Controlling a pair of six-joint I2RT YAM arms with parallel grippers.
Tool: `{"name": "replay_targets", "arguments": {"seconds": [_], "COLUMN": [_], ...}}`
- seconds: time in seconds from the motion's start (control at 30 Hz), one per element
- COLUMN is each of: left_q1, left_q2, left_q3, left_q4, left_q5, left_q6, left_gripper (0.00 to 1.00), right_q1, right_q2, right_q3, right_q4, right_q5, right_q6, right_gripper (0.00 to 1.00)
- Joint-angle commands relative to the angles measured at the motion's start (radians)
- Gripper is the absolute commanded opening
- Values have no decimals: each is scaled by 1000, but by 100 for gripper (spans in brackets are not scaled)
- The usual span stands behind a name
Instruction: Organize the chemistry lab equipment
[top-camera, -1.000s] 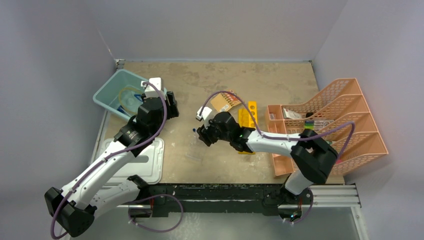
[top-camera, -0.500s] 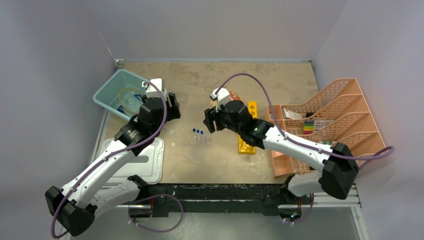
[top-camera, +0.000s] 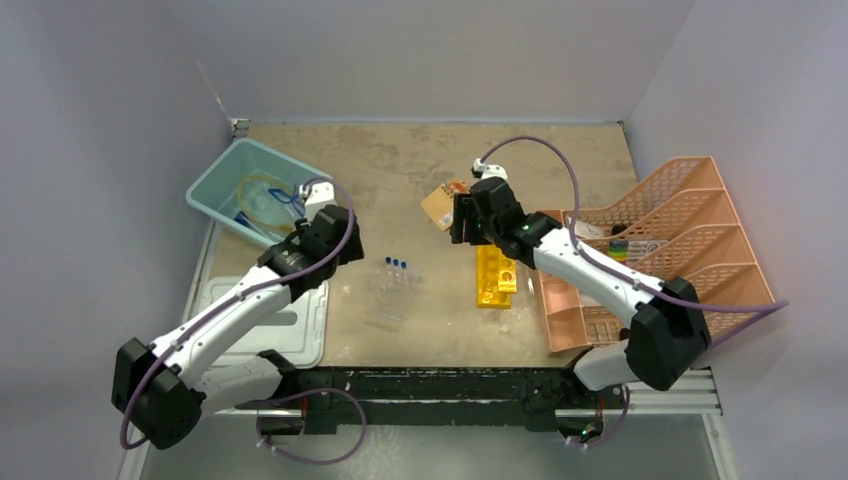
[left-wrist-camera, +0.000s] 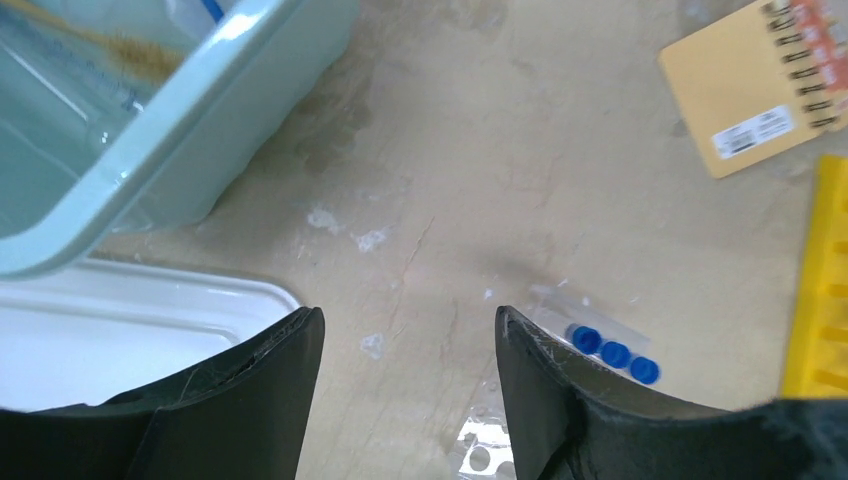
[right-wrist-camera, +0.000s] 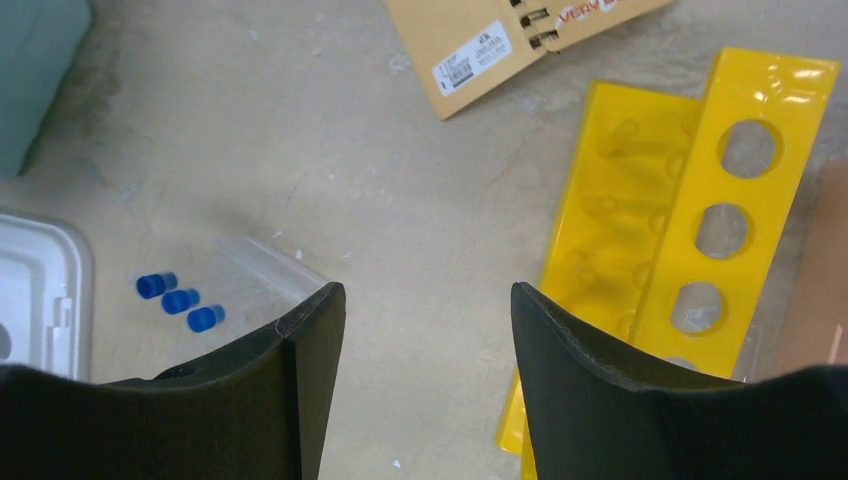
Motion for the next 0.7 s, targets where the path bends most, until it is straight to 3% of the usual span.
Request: {"name": "replay_targets", "arguments": {"seconds": [0.0, 0.13, 0.3, 0.57, 0.67], "left_q1": [2, 12, 59, 63, 63], "left_q2": [70, 146, 203, 340, 375], "left_q3": [-25, -36, 47, 324, 386], "left_q4": [-27, -45, 15, 1, 11], "left_q5": [-75, -110, -53, 91, 117], "left_q6": [-104, -153, -129, 39, 56], "left_gripper": [61, 56, 51, 51, 52], "right_q1": [-25, -31, -66, -206, -250], "right_q2": [42, 115, 127, 139, 165], "right_q3": [48, 102, 186, 388, 391], "right_q4": [-34, -57, -139, -464, -580], "right_q5": [30, 86, 222, 260, 256], "right_q6": [18, -32, 1, 90, 129], "right_gripper": [63, 58, 51, 37, 30]}}
